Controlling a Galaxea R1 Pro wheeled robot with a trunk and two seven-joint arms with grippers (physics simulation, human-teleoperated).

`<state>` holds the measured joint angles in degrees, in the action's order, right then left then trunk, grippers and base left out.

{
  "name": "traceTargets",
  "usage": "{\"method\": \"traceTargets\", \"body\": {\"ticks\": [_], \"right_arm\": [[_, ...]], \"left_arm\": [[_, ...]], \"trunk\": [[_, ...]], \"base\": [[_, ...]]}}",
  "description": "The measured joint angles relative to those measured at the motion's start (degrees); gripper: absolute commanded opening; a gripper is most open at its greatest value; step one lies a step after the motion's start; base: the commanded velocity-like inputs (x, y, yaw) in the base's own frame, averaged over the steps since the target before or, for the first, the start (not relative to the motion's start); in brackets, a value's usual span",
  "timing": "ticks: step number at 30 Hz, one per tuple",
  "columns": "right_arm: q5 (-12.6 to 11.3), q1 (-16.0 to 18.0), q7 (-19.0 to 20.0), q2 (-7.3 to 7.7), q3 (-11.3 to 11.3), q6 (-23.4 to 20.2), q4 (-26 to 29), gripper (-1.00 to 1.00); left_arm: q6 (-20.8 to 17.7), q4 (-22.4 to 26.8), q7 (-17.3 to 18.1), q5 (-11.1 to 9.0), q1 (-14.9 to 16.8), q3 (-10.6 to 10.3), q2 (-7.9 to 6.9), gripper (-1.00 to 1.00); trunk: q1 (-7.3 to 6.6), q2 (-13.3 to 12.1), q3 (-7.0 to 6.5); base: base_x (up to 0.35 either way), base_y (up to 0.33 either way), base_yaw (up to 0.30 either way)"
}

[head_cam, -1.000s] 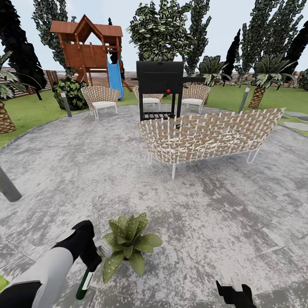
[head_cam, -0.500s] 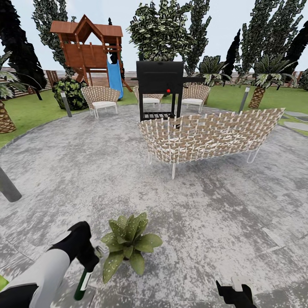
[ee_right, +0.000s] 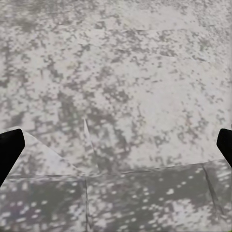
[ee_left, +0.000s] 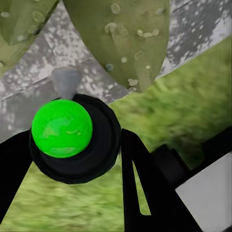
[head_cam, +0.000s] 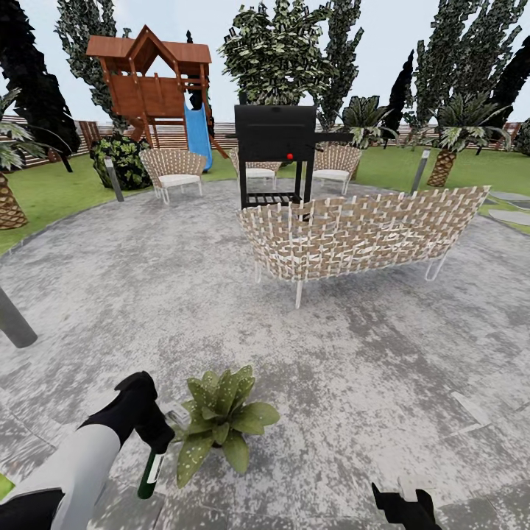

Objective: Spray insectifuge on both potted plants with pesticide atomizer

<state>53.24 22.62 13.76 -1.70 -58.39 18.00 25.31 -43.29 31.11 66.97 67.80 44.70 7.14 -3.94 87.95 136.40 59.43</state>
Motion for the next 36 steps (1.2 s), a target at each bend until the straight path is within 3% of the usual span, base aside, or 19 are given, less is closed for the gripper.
{"method": "traceTargets", "body": {"ticks": [8,11,15,24,36], "right_arm": [[0.0,0.0,0.0,0.00,0.0,0.0,0.0,1.00],[0.0,0.0,0.0,0.00,0.0,0.0,0.0,1.00],[0.0,0.0,0.0,0.00,0.0,0.0,0.0,1.00],[0.0,0.0,0.0,0.00,0.1,0.0,0.0,1.00],[0.0,0.0,0.0,-0.04,0.1,0.0,0.0,1.00]], "left_arm": [[0.0,-0.4,0.0,0.0,-0.1,-0.1,0.01,-1.00],[0.1,-0.9,0.0,0.0,-0.1,-0.1,-0.16,-1.00],[0.3,-5.1,-0.5,0.1,-0.5,-0.1,-0.61,-1.00],[0.4,-5.4,-0.7,0.0,-1.4,-0.2,-0.37,-1.00],[0.4,-4.8,-0.9,-1.0,-1.4,0.1,0.01,-1.00]], "trunk": [[0.03,0.0,0.00],[0.01,0.0,0.00],[0.00,0.0,0.00],[0.00,0.0,0.00],[-0.02,0.0,0.00]], "base": [[-0.096,-0.192,0.000],[-0.102,-0.012,0.000],[-0.008,-0.001,0.000],[0.000,0.000,0.006],[0.100,-0.120,0.218]]}}
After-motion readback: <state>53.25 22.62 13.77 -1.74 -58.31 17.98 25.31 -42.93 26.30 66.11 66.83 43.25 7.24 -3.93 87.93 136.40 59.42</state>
